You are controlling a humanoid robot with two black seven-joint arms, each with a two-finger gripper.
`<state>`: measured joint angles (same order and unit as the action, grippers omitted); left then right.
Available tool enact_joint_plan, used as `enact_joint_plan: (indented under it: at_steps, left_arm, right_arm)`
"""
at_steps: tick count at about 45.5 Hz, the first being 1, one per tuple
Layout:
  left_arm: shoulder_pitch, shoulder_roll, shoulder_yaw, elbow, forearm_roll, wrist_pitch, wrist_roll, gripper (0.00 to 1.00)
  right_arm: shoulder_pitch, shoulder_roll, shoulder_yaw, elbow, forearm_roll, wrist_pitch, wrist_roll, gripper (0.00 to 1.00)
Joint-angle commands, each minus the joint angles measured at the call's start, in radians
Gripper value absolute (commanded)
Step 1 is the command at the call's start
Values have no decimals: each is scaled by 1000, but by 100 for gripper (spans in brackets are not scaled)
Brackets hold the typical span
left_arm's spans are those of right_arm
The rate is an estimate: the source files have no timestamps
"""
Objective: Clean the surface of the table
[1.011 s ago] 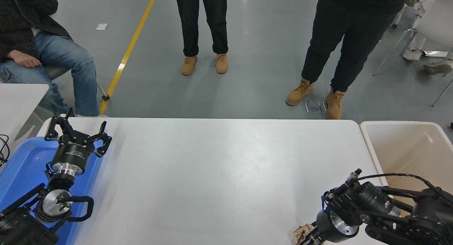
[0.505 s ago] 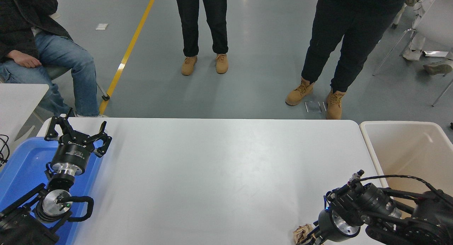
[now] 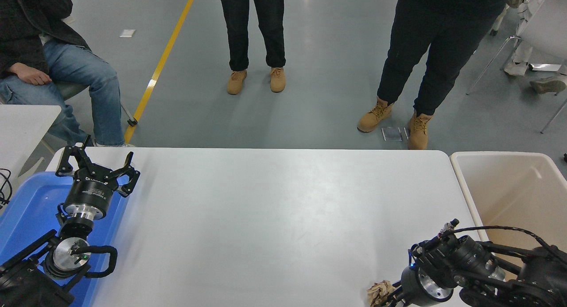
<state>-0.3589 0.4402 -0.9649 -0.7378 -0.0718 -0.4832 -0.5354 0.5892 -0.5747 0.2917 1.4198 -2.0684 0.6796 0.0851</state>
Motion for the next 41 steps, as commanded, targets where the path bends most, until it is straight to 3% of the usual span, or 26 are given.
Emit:
enact_joint_plan:
  at_steps: [1, 14, 26, 41]
  left_arm:
    - [0, 0, 0, 0, 1, 0, 0, 99]
    - [0, 0, 0, 0, 0, 0, 0, 99]
    - [0, 0, 0, 0, 0, 0, 0, 99]
    - [0, 0, 0, 0, 0, 0, 0, 99]
  right_arm:
    - [-6, -4, 15, -22, -35, -8, 21, 16]
    - [-5, -20, 38, -19, -30, 11, 21, 0]
    - [17, -46, 86, -12, 10, 32, 31, 0]
    - [176, -210, 132, 105, 292, 176, 28, 0]
